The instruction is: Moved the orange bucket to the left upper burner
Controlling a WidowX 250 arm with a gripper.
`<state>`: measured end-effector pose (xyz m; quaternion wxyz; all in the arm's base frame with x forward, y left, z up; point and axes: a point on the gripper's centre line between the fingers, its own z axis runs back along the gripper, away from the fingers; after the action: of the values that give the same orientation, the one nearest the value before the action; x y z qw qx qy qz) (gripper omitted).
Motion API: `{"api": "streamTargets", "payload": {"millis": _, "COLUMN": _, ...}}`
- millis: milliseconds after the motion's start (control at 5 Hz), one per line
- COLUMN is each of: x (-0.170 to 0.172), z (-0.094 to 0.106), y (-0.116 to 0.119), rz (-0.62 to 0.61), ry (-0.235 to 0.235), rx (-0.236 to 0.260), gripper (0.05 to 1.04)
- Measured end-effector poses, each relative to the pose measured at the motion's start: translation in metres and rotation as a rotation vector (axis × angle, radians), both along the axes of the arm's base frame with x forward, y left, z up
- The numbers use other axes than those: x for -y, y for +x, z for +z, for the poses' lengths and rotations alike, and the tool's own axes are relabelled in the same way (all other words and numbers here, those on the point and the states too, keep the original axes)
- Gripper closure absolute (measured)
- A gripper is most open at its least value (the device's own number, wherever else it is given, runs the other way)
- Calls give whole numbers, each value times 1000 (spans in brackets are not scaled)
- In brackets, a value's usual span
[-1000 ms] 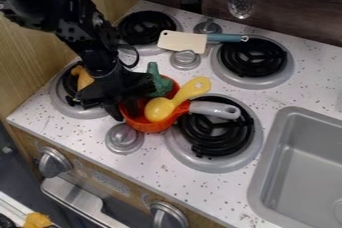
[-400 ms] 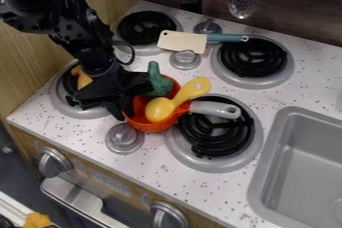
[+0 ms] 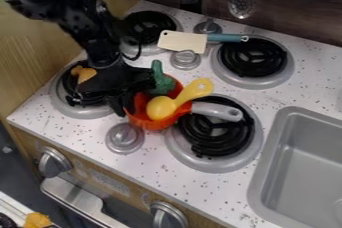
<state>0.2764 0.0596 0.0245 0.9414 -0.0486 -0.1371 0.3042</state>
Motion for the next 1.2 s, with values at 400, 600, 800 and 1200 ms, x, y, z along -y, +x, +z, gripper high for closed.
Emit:
{"api": "streamTargets", "payload": {"millis": 400, "x": 14, "z": 21, "y": 39, "rz": -55, "ry": -19, "rx": 87, "gripper": 1001}}
{"api": "streamTargets", "payload": {"millis": 600, "x": 21, "z": 26, "y": 43, "rz": -70, "ry": -27, "rx": 70, "gripper": 1005}}
{"api": "streamTargets", "payload": {"millis": 800, "x": 19, "z": 33, "y": 49, "rz": -79, "ry": -17, "rx": 75, "gripper": 1005}}
{"api": "streamTargets", "payload": {"millis": 1200, "x": -7, "z": 40, "y": 61, "rz": -121, "ry": 45, "rx": 95, "gripper": 1005}}
